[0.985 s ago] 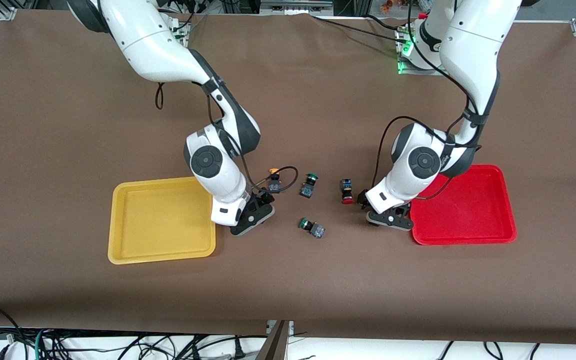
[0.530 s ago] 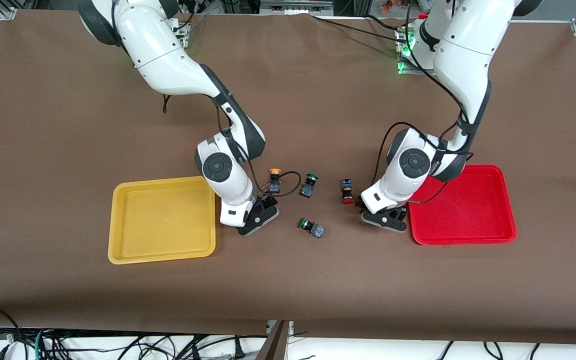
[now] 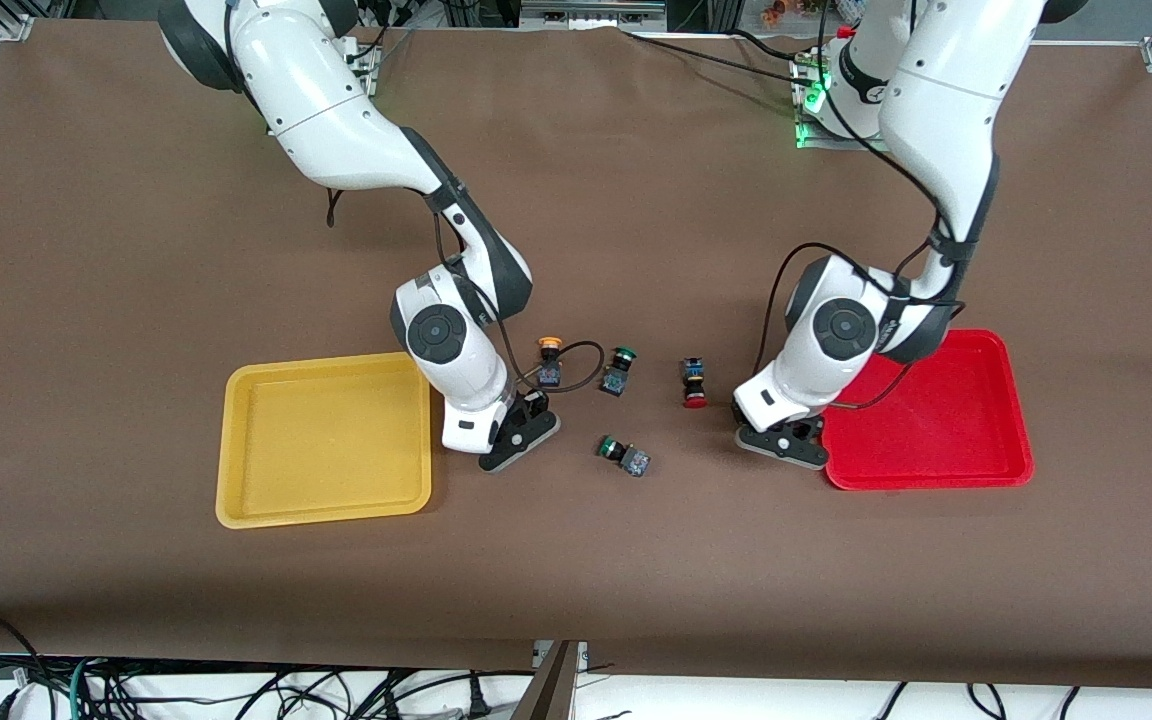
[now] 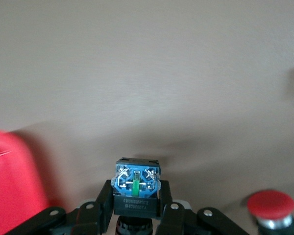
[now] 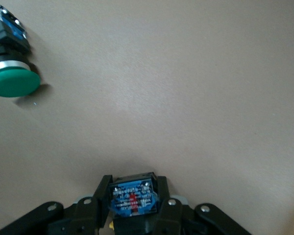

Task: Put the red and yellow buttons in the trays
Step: 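Place the yellow button in the yellow tray while the left gripper places red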

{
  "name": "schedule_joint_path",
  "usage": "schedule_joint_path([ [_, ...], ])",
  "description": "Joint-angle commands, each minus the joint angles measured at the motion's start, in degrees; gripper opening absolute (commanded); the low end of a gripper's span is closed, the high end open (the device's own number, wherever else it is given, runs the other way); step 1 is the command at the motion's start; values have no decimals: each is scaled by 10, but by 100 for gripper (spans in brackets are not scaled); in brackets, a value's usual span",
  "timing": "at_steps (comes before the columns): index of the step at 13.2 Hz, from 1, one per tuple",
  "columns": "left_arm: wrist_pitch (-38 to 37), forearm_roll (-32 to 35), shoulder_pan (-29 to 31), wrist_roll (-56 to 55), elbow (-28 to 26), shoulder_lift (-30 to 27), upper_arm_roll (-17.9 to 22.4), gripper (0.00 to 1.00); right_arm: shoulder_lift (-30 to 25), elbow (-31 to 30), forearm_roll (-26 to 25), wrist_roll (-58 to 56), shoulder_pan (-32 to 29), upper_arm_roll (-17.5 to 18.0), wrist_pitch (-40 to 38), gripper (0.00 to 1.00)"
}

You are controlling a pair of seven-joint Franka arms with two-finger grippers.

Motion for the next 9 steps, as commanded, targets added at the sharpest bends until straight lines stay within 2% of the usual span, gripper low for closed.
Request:
schedule_joint_path([
  [1, -136, 2, 41, 2, 19, -63, -3, 7, -49, 8, -7, -28, -22, -7, -110, 11],
  [3, -196, 8, 71, 8, 32, -64, 1, 8, -75, 8, -7, -91, -54, -17, -164, 11],
  [5, -192, 12, 109, 9, 22, -55, 2, 8, -90, 1, -11, -149, -79, -36, -186, 13],
  [7, -147, 12, 143, 13, -3, -35, 2, 11, -86, -20, -21, -210, -82, -82, -176, 20],
  [8, -99, 12, 147, 24, -37, -34, 2, 12, -85, -31, -21, -223, -94, -84, -167, 28],
  [9, -74, 12, 148, 33, -53, -36, 2, 36, -84, -41, -19, -224, -107, -84, -162, 43],
])
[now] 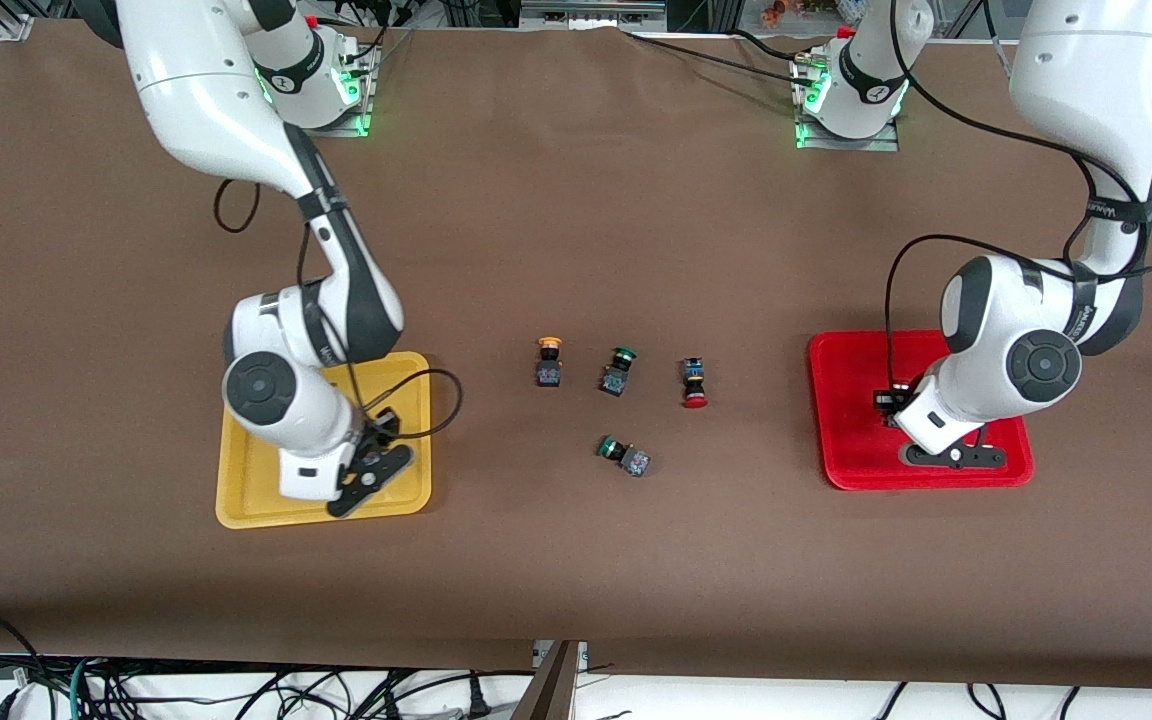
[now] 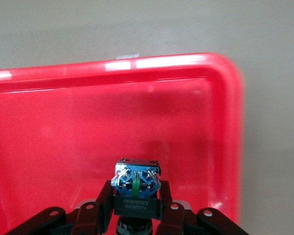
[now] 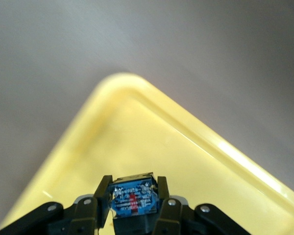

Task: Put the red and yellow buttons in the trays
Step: 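Place the yellow button in the yellow tray while the left gripper places red, then grasp another yellow button with the right gripper while the left gripper grasps red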

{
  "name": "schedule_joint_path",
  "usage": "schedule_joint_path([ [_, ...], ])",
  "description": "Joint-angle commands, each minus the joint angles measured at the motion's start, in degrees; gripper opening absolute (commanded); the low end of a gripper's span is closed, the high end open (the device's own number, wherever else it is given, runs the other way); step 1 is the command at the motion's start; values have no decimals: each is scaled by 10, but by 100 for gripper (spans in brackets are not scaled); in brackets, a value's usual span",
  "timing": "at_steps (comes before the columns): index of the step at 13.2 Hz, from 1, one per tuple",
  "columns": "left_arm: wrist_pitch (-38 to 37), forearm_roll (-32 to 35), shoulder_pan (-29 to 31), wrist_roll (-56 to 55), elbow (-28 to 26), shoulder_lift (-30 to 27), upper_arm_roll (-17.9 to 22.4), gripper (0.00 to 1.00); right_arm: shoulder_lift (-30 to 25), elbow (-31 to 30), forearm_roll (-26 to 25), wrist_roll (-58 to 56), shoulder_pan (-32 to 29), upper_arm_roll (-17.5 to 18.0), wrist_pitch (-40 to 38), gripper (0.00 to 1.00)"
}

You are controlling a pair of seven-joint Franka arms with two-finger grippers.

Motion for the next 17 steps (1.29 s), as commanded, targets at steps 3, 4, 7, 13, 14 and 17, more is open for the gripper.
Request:
schedule_joint_path([
  [3, 24, 10, 3, 8, -32, -13, -11, 100, 0, -29, 1, -7, -42, 1, 13, 86],
  [4, 3, 9, -5, 5, -25, -31, -15, 100, -4, -26, 2, -5, -35, 3, -2, 86],
  [7, -107, 2, -35, -104, 46, -43, -85, 100, -9, 4, 29, 78, -10, 12, -74, 86],
  [13, 11, 11, -170, -400, 56, 45, -99, 100, -1, 12, 75, 422, 58, 92, -68, 86],
  [14, 19, 11, -171, -406, 54, 54, -99, 100, 4, 9, 78, 466, 71, 93, -40, 86],
  [17, 39, 11, -182, -416, 49, 75, -99, 100, 21, 5, 94, 624, 104, 93, -4, 86],
])
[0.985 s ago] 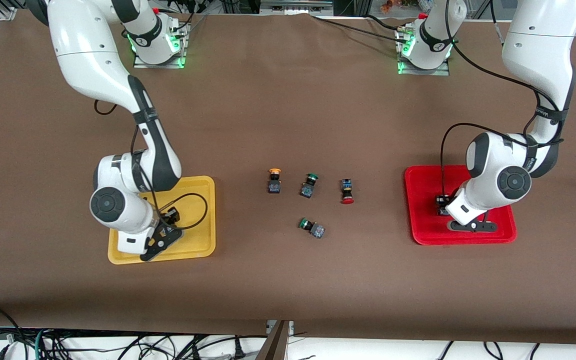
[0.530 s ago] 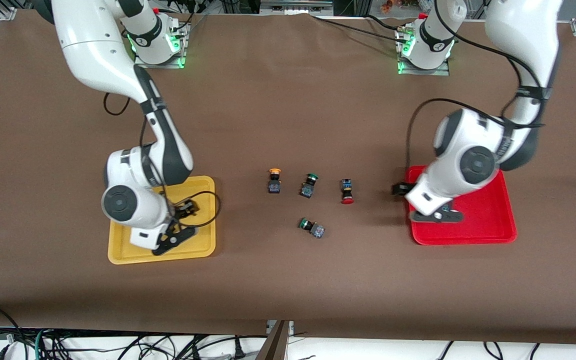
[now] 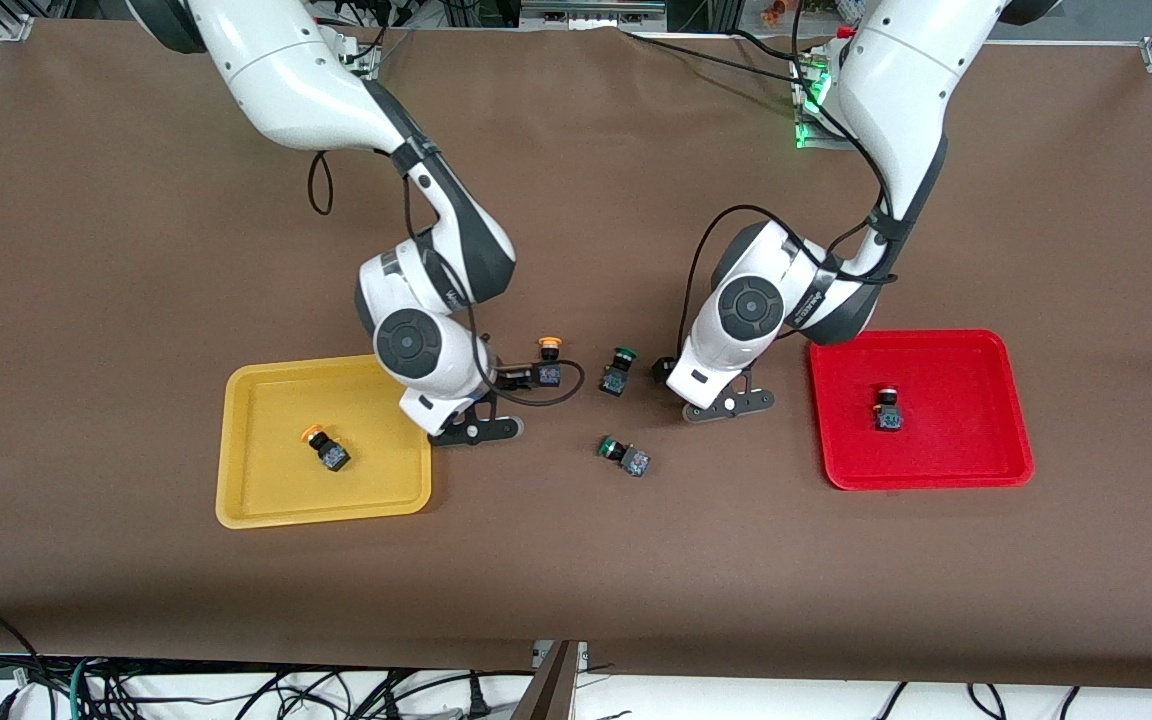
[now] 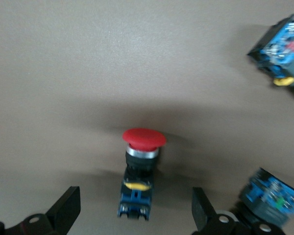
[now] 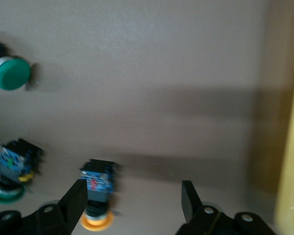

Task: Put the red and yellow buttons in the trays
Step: 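Grasp another yellow button with the right gripper while the left gripper grasps red, then carry the yellow button to the yellow tray while the left gripper carries red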

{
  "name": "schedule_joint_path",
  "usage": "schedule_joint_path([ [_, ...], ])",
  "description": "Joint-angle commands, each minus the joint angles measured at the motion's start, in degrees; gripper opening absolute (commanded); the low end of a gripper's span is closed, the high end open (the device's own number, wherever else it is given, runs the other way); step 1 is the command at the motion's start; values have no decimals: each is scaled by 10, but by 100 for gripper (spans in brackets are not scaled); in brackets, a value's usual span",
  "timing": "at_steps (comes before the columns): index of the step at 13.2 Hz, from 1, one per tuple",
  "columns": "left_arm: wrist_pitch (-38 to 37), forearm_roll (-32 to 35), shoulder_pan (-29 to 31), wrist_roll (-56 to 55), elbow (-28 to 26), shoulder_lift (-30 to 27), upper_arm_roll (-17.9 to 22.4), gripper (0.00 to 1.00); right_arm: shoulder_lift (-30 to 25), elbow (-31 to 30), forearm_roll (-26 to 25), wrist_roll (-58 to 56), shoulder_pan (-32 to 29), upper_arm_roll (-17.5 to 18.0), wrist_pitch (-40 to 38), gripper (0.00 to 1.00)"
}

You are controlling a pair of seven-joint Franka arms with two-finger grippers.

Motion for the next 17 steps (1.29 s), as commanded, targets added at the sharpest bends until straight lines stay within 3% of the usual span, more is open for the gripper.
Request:
schedule_joint_path([
  [1, 17, 12, -8, -17, -1, 12, 4, 93, 16, -2, 18, 110, 20, 1, 33, 86],
  [2, 18, 11, -8, -18, -5, 12, 4, 59, 24, -2, 17, 134, 28, 1, 43, 86],
  [3, 18, 11, -8, -22, -5, 12, 4, 39, 29, -4, 17, 146, 41, 1, 56, 86],
  [5, 16, 11, -8, -24, -5, 12, 4, 11, 29, -21, 16, 147, 50, 1, 68, 85],
  [7, 10, 11, -3, -21, 0, 5, 5, 9, 29, -30, 16, 148, 52, 1, 70, 77],
  [9, -39, 11, 16, -13, 17, -22, 13, 8, 27, -51, 16, 146, 58, 1, 78, 58],
  [10, -89, 11, 34, 17, 42, -30, 14, 9, 24, -53, 14, 141, 57, 1, 75, 48],
  [12, -203, 11, 80, 124, 107, -33, 13, 9, 17, -52, 12, 129, 55, -1, 71, 16],
  [13, -238, 12, 102, 171, 124, -32, 14, 10, 10, -48, 9, 116, 50, -4, 54, 8],
  [15, -254, 39, 148, 263, 125, -36, 18, 12, -11, -31, 3, 51, 20, -5, -11, 5],
  [17, -252, 87, 196, 347, 120, -34, 17, 12, -31, -24, -35, -45, -16, -14, -72, 5],
])
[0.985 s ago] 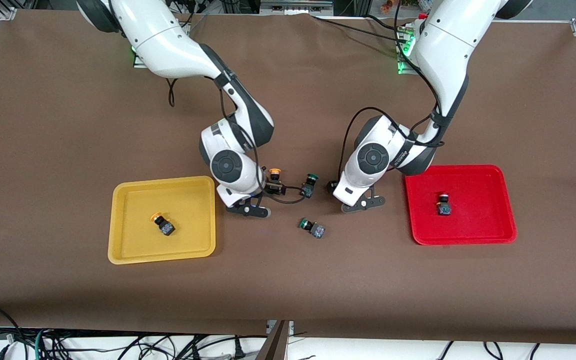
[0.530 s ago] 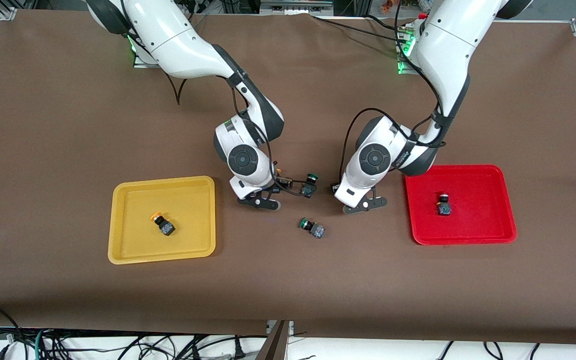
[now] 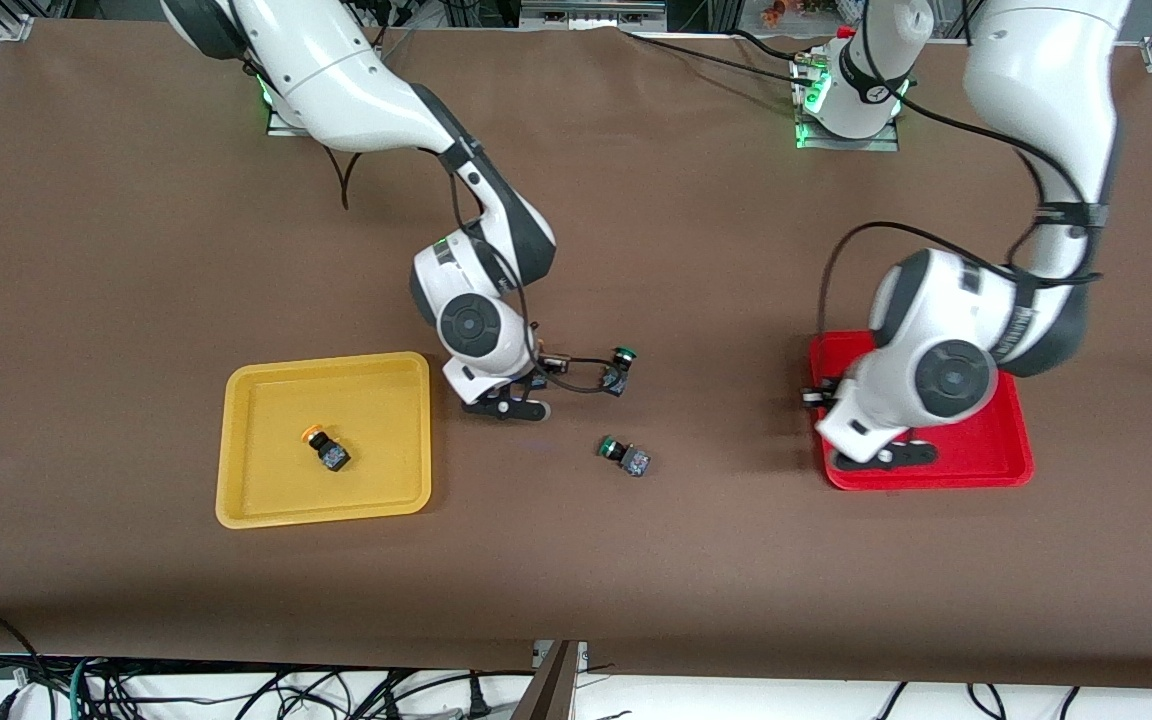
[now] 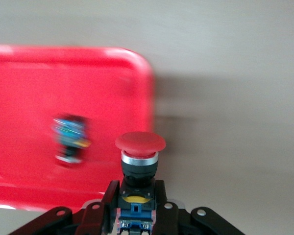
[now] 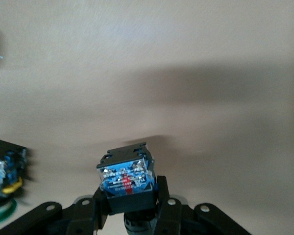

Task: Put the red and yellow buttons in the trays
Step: 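Carry the yellow button to the yellow tray while the left gripper carries red, then release the yellow button with the right gripper while the left gripper releases red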

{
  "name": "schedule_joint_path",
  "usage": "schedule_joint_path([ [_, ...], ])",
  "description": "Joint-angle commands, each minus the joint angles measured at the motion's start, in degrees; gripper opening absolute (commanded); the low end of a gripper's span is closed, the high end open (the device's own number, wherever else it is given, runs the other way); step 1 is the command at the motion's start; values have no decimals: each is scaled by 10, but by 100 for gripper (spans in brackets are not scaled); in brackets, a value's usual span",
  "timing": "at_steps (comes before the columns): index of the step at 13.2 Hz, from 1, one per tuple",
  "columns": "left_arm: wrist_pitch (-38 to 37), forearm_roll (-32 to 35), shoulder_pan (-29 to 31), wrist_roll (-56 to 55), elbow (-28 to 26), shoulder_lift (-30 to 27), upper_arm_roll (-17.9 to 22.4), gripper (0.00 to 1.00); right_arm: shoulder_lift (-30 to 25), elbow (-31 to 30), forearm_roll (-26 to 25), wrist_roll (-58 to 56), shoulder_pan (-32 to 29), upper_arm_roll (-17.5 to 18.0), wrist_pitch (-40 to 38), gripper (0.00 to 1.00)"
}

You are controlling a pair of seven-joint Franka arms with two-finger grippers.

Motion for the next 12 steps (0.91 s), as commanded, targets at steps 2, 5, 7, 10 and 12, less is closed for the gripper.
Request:
schedule_joint_path([
  [2, -2, 38, 65, 142, -7, 11, -6, 12, -43, -5, -74, -163, -56, -21, -65, 6],
  [5, 22, 37, 96, 200, -22, 24, -6, 12, -40, -14, -73, -255, -66, -75, -60, 16],
  [7, 35, 38, 99, 201, -30, 30, -5, 12, -32, -18, -67, -254, -78, -74, -52, 30],
  [10, 58, 37, 117, 212, -37, 43, -6, 31, -27, -21, -54, -251, -87, -74, -30, 99],
  [12, 56, 37, 116, 205, -36, 42, -6, 100, -34, -18, -55, -257, -85, -75, -36, 99],
])
